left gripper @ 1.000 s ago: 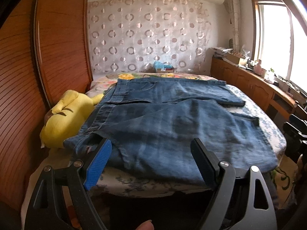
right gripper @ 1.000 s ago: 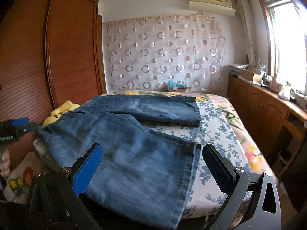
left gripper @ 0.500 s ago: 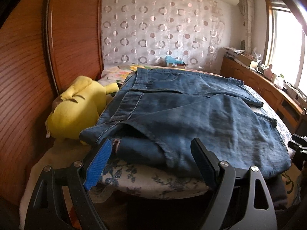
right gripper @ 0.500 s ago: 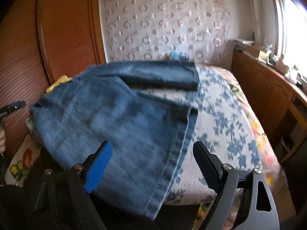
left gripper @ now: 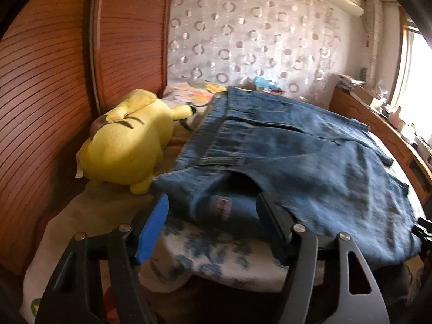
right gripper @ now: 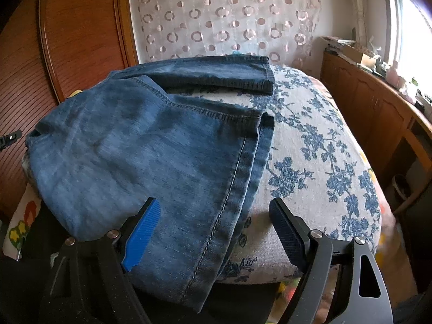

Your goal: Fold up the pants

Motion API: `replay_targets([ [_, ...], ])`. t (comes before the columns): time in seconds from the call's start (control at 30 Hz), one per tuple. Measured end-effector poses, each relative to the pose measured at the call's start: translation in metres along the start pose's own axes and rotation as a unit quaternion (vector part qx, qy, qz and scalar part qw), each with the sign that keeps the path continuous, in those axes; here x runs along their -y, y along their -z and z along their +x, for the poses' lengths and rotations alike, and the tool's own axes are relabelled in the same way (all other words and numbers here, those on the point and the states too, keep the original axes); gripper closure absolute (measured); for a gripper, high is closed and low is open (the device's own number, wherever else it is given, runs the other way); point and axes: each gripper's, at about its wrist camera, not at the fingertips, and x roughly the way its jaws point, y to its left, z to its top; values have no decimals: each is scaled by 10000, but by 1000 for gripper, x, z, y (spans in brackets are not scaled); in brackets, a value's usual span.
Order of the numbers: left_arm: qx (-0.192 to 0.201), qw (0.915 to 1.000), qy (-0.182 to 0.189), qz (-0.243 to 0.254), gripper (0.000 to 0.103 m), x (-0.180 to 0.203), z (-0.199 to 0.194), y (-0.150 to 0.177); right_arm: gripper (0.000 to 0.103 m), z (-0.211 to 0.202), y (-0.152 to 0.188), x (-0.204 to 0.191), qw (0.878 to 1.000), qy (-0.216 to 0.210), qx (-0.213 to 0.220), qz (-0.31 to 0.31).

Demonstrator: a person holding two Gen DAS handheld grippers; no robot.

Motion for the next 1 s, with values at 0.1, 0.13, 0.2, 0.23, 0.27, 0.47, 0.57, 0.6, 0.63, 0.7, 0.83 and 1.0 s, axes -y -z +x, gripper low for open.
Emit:
replay_targets([
  [0.1, -156, 9995, -213, -195, 34, -17, 19, 2, 19, 0, 0, -1, 10000, -39, 16, -27],
  [0.13, -173, 9993, -200, -260, 34, -21, 22, 1, 19, -3, -1, -2, 10000, -27, 30, -69],
  [0.2, -191, 9991, -169, -351, 34, -26, 29, -2, 19, -4, 1, -6, 9999, -20, 28, -114],
  [0.23, -181, 9990, -167, -373, 34, -28, 32, -4, 19, -6, 2, -6, 9999, -25, 15, -114],
  [0.27, -202, 9989, -172, -398, 34, -29, 35, -5, 19, -1, 0, -5, 9999, -30, 11, -112],
  [0.47, -396, 9982, -194, -414, 35, -31, 54, -1, 25, 4, -1, -8, 9998, 41, 2, -209],
  [0.57, -441, 9977, -160, -496, 36, -33, 55, 3, 33, 7, -5, -9, 9997, 23, -13, -252],
  [0.6, -430, 9977, -146, -493, 38, -33, 54, 3, 36, 6, -5, -9, 9996, 12, -9, -267],
  [0.63, -420, 9979, -111, -476, 45, -33, 53, 4, 40, 7, -6, -9, 9996, 7, -11, -272],
  [0.7, -387, 9983, 10, -440, 55, -31, 52, 4, 49, 9, -9, -7, 9996, -3, 3, -282],
  [0.83, -260, 9988, 18, -407, 74, -26, 46, 1, 85, 13, -14, -3, 9998, 15, 4, -219],
  [1.0, -53, 9991, 196, -371, 86, -21, 30, -9, 94, 13, -17, -4, 9996, -62, 29, -273],
])
